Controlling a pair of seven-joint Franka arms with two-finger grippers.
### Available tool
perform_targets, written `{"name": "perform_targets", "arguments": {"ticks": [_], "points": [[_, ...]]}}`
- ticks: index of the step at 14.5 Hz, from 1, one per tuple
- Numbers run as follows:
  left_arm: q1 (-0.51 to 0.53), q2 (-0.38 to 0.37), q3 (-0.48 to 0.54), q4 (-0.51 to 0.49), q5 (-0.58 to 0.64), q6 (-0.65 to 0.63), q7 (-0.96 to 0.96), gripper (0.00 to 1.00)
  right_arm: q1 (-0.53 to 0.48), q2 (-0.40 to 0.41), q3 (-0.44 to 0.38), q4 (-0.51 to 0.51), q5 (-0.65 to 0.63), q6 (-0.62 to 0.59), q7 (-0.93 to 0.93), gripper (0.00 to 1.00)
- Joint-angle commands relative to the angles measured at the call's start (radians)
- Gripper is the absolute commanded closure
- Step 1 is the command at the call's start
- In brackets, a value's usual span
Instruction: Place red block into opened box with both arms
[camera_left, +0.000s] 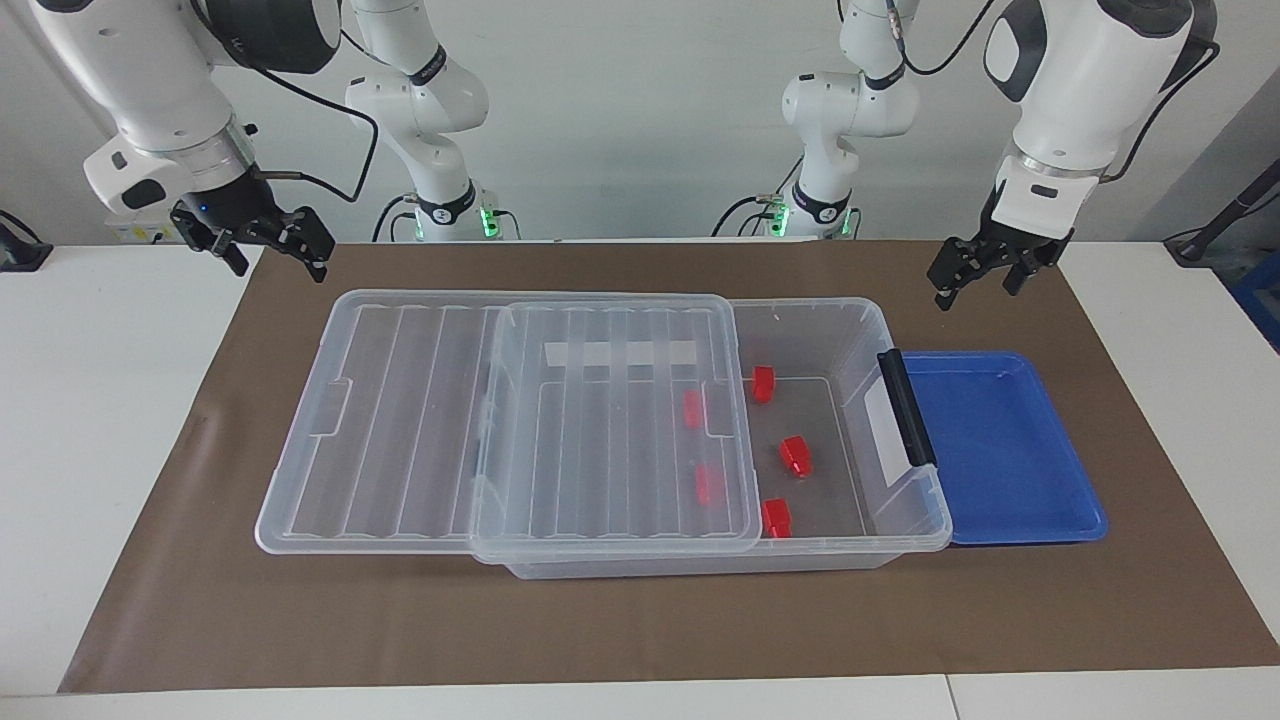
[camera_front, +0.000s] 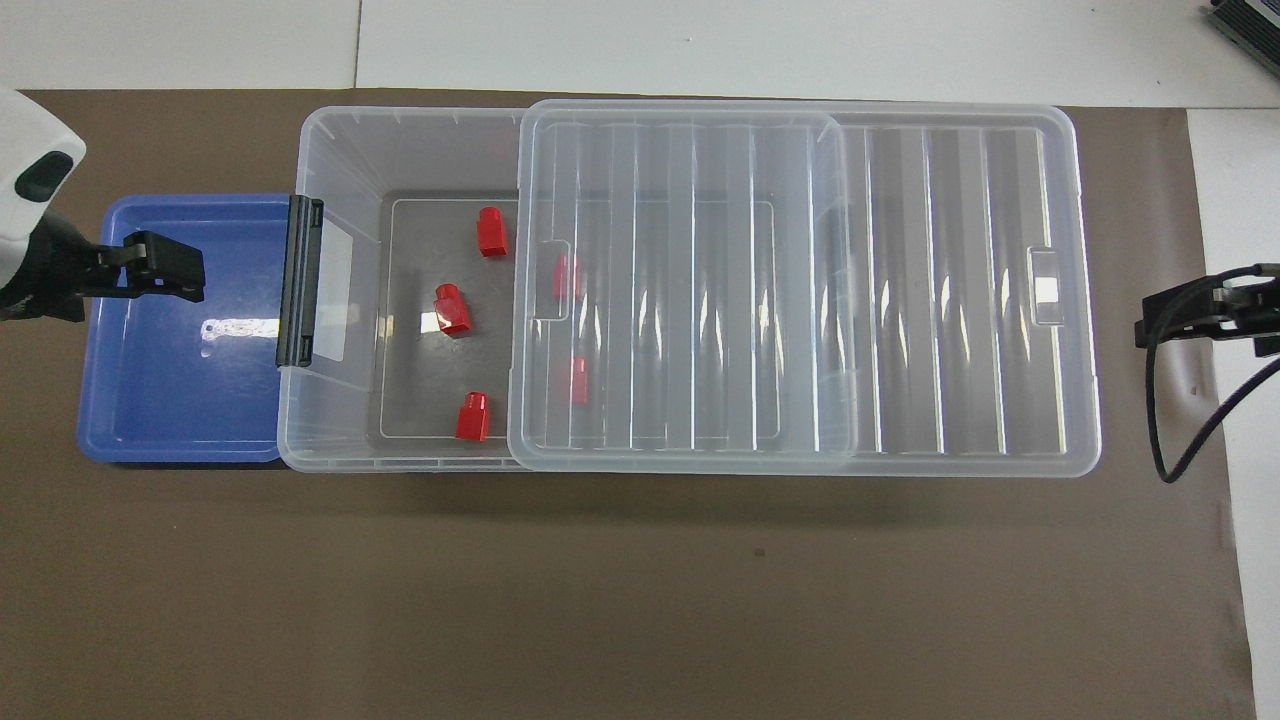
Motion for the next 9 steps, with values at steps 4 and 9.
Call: {"name": "perform_targets", "arguments": {"ticks": [4,9], "points": [[0.139,-0.055,-0.006,-0.013,0.013,-0.057,0.2,0.0,-0.014,0.013,0.002,0.014,0.021,0.01,-0.028,0.0],[0.136,-0.061,-0.007,-0.03,0.012,-0.054,0.22,0.0,-0.026,0.007,0.002,-0.023,0.02,0.101,-0.094,0.0]]}}
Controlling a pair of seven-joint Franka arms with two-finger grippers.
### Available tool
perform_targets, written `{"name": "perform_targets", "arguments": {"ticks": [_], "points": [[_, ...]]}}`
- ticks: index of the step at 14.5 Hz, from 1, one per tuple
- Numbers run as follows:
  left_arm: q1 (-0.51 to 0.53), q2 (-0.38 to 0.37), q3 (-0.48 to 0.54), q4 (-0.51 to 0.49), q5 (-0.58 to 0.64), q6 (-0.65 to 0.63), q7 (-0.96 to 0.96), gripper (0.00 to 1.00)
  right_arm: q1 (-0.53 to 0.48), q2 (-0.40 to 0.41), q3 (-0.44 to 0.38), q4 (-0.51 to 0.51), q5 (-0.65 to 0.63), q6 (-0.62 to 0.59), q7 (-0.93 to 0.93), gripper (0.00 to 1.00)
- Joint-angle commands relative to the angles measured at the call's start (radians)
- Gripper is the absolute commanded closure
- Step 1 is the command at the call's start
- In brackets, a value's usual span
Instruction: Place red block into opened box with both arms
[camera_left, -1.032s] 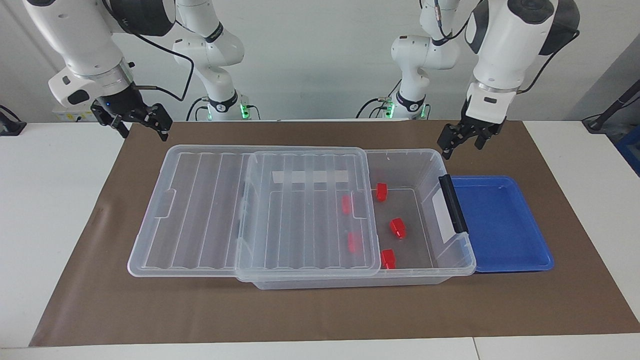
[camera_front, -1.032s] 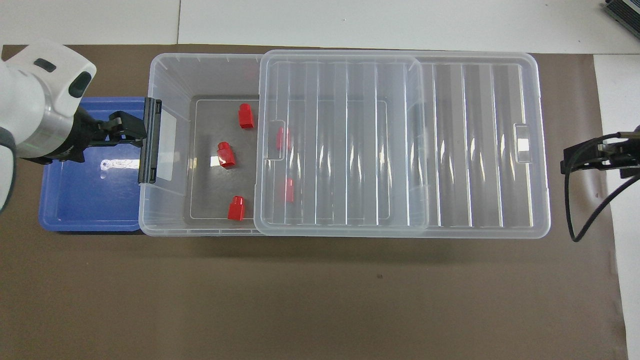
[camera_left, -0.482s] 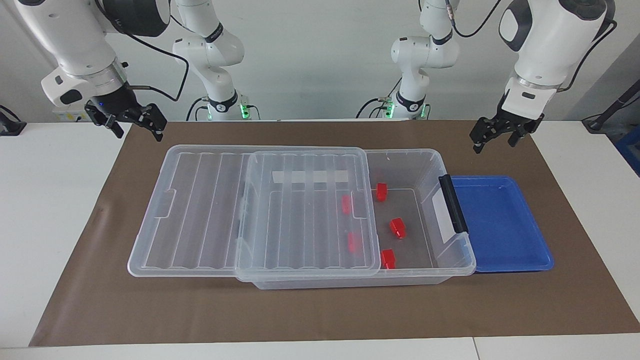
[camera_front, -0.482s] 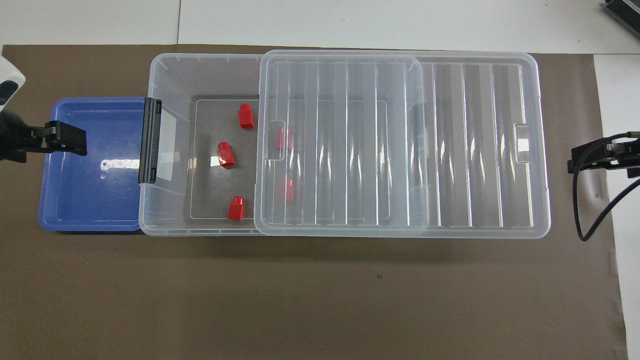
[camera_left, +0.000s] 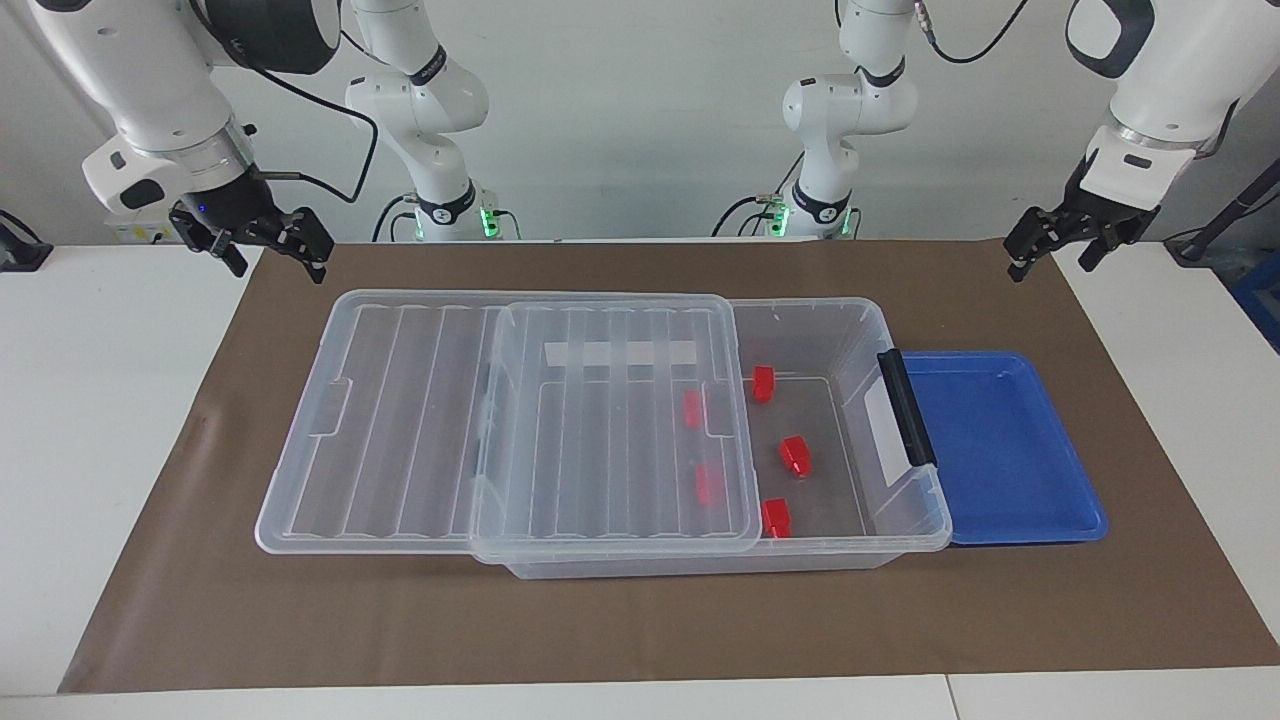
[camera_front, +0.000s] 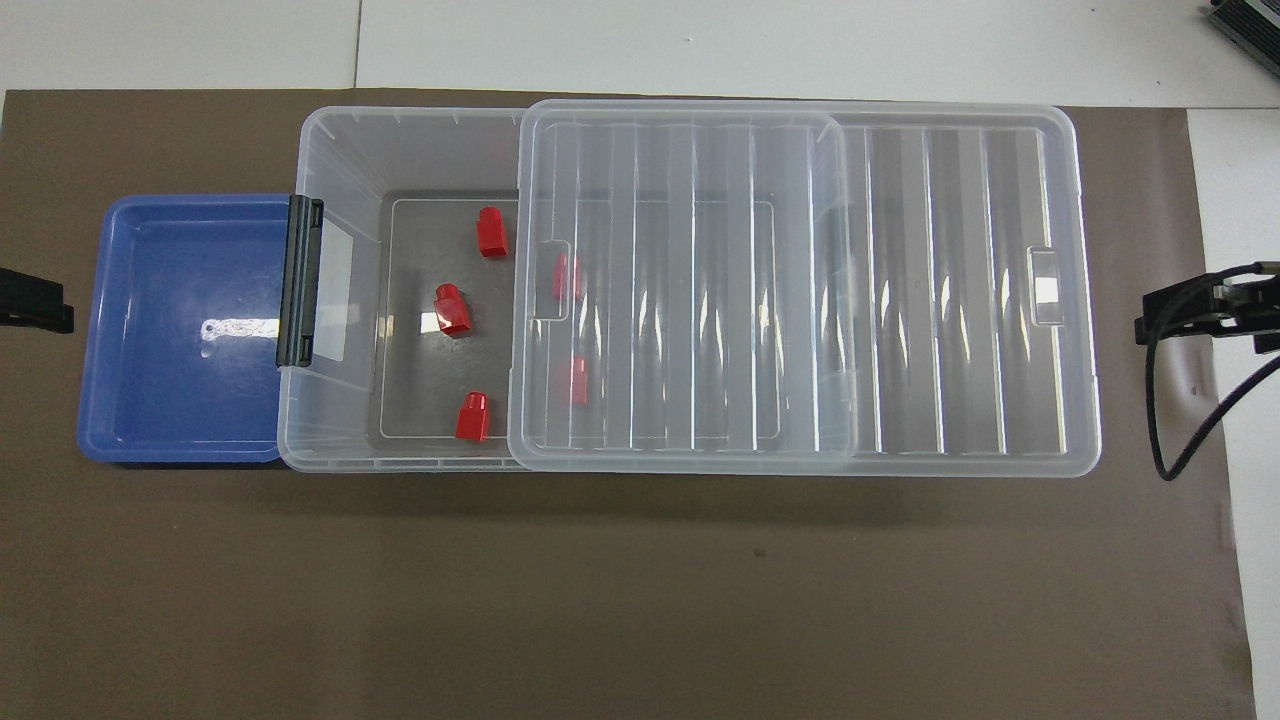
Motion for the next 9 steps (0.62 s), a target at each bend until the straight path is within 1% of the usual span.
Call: {"name": "perform_targets", "arguments": {"ticks": [1,2,3,4,6,8,9], "points": [[-0.006,-0.021,-0.007,-0.026,0.011,-0.009,0.01,0.0,-0.042,0.002,0.002,-0.039,0.02,0.104,-0.137,0.21],[-0.006,-0.021,-0.007,-0.027,0.011,-0.009,0.01,0.0,-0.048,0.005,0.002,-0.053,0.021,0.132,-0.162,0.51],[-0.008,-0.021,-0.007,-0.027,0.011,-0.004,0.009,0.0,-0.057,0.01,0.001,-0.069,0.02,0.166,-0.168,0.83],[-0.009,-0.021,-0.007,-0.027,0.011,-0.001,0.007,0.0,-0.08,0.022,0.002,-0.08,0.02,0.2,-0.206,1.0],[-0.008,-0.021,-0.007,-0.027,0.011,-0.007,0.012,0.0,-0.114,0.069,0.002,-0.085,0.02,0.291,-0.301,1.0],[-0.008,-0.021,-0.007,-0.027,0.011,-0.009,0.01,0.0,-0.133,0.123,0.002,-0.082,0.026,0.382,-0.325,1.0],[-0.008,-0.021,-0.007,-0.027,0.011,-0.006,0.009,0.0,-0.133,0.154,0.002,-0.077,0.058,0.417,-0.342,1.0]]}}
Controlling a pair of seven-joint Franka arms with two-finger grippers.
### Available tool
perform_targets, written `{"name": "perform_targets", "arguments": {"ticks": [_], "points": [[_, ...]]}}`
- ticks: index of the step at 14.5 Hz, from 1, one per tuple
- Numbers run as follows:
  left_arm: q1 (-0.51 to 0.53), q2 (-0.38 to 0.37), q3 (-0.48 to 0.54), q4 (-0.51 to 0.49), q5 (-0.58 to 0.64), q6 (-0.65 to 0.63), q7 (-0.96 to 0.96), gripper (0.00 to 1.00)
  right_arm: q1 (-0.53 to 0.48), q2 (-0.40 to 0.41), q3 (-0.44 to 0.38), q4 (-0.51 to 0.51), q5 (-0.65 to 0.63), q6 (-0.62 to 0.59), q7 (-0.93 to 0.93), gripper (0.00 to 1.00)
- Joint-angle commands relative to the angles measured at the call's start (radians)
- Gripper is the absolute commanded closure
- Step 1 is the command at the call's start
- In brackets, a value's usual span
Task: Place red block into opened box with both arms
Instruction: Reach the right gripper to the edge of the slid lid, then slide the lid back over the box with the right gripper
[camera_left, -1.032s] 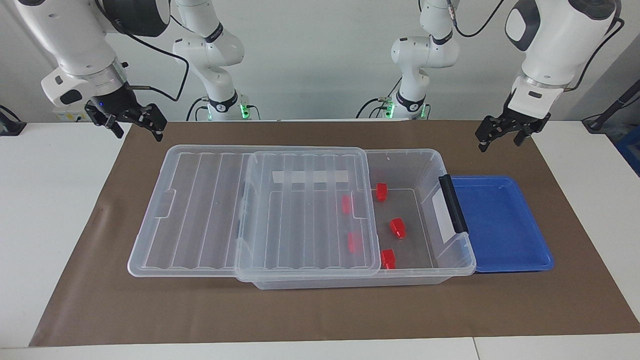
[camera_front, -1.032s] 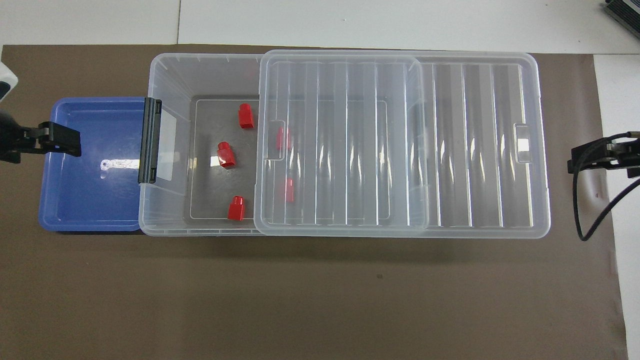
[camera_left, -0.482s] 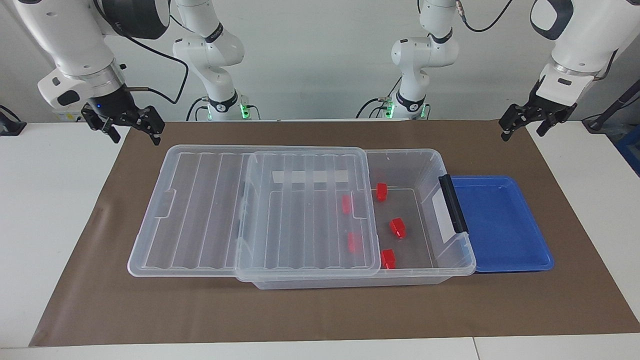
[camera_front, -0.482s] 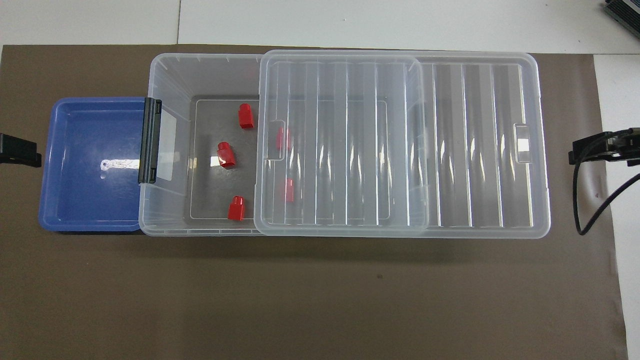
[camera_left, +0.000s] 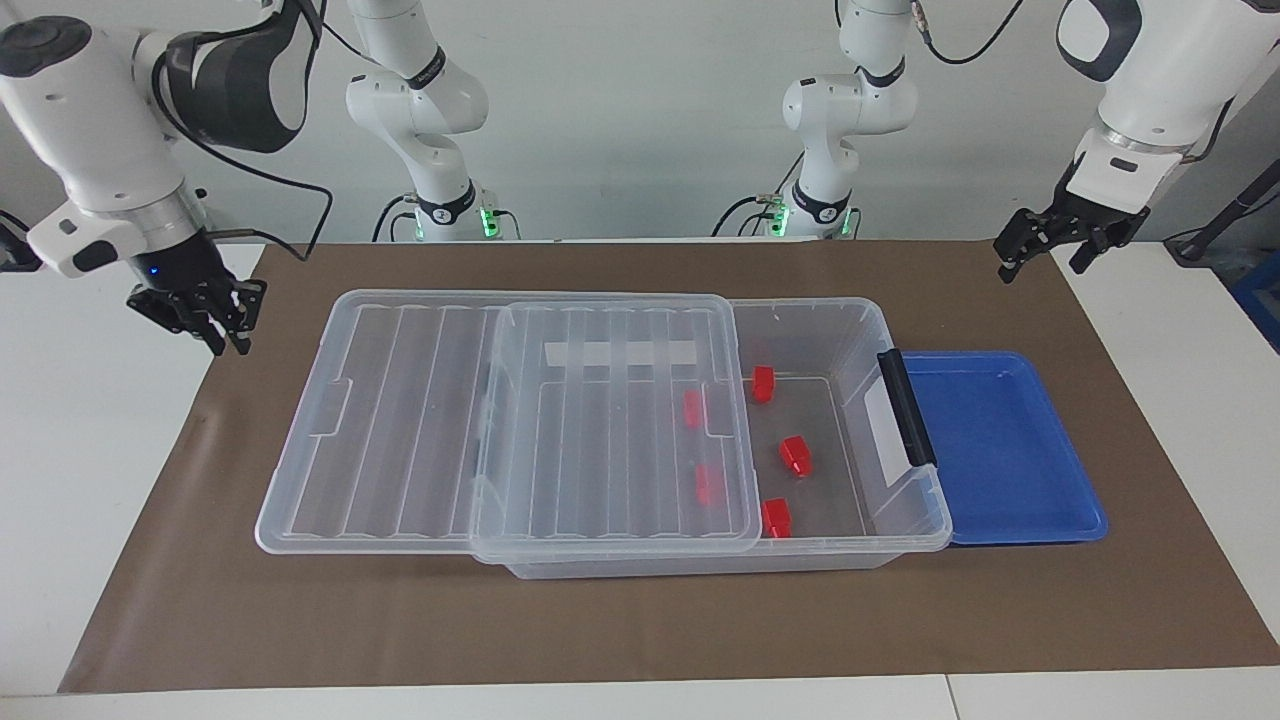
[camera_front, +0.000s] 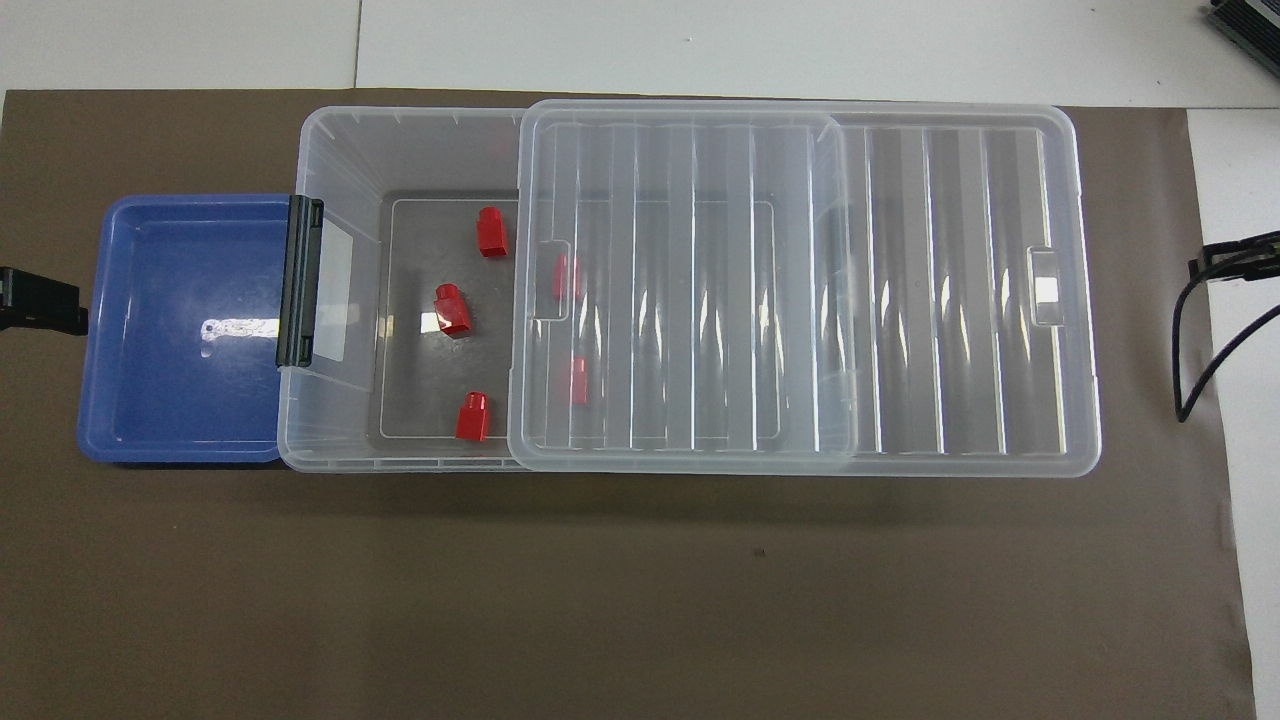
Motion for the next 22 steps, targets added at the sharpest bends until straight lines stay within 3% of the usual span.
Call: {"name": "perform_targets", "arguments": {"ticks": [1,6,14,22], "points": [[-0.007,-0.021,0.002,-0.023,0.011,-0.005,0.004,0.0,-0.015,0.083,0.007,0.016,0.084,0.094,-0.063,1.0],[-0.007,-0.021,0.0,-0.019,0.011,0.0,0.004,0.0,-0.025,0.176,0.011,0.02,0.19,0.187,-0.088,1.0],[-0.008,-0.018,-0.009,-0.014,0.01,0.006,-0.002,0.0,0.074,0.193,0.033,0.016,0.259,0.227,-0.072,1.0],[-0.007,-0.018,-0.014,-0.016,0.01,0.006,-0.004,0.0,0.204,0.199,0.033,0.003,0.295,0.227,0.087,1.0]]}}
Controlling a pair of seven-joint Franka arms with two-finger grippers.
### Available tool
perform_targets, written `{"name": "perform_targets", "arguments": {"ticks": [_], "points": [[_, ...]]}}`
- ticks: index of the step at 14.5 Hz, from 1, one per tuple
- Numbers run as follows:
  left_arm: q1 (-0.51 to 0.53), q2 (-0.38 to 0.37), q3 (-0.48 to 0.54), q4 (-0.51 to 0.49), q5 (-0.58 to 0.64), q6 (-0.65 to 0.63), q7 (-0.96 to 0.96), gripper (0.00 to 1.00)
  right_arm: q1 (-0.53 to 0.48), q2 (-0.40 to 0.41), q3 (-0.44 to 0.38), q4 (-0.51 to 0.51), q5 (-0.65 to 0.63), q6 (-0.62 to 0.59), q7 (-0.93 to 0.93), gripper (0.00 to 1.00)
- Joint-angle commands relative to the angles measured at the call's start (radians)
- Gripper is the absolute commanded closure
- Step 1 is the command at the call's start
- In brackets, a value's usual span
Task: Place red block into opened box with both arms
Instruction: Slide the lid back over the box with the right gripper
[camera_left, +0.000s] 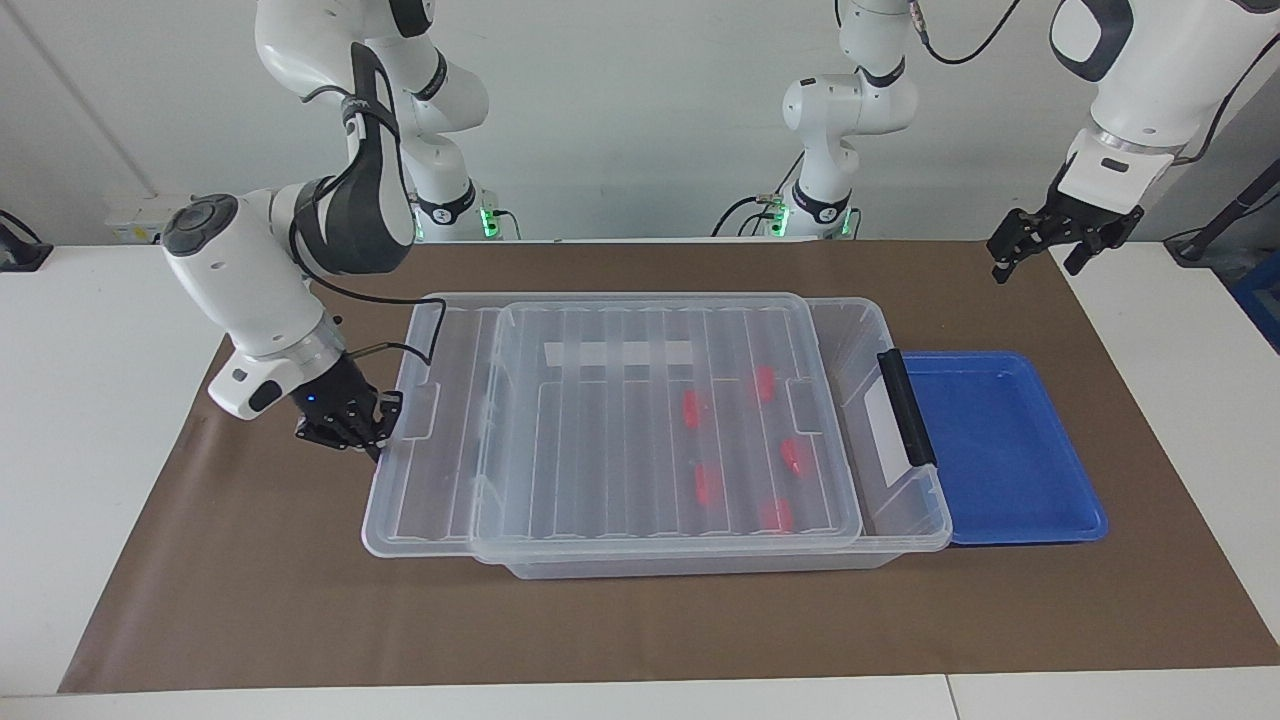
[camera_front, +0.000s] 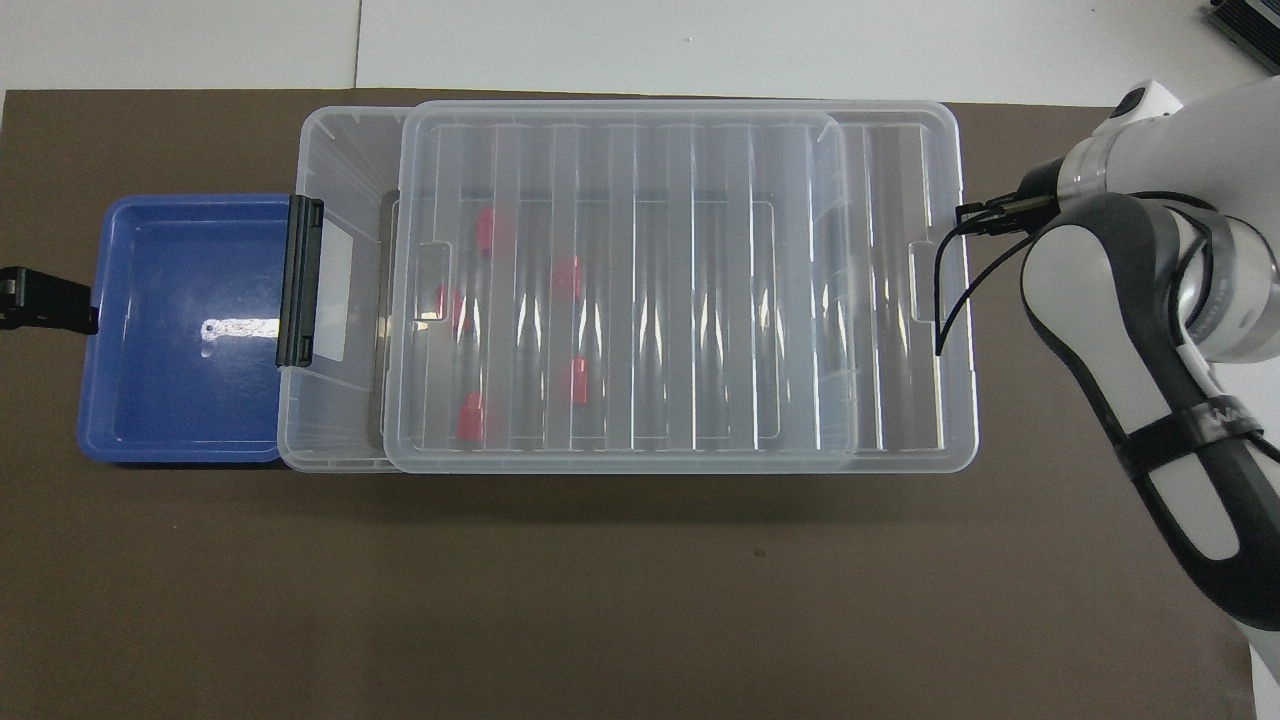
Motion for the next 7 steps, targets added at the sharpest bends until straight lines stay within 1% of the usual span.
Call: {"name": "perform_targets", "arguments": {"ticks": [1,4,7], "points": [[-0.006,-0.018,0.0,-0.016,0.01,0.005,-0.004,0.0,0.036,0.004,0.0,0.0,0.029,0.01,0.068,1.0],[0.003,-0.018,-0.004,-0.016,0.01,0.006,-0.004,0.0,0.059,-0.001,0.0,-0.01,0.064,0.004,0.091,1.0],[0.031,-0.018,-0.039,-0.016,0.008,0.008,-0.004,0.0,0.069,-0.005,0.002,-0.023,0.088,0.004,0.095,1.0]]}}
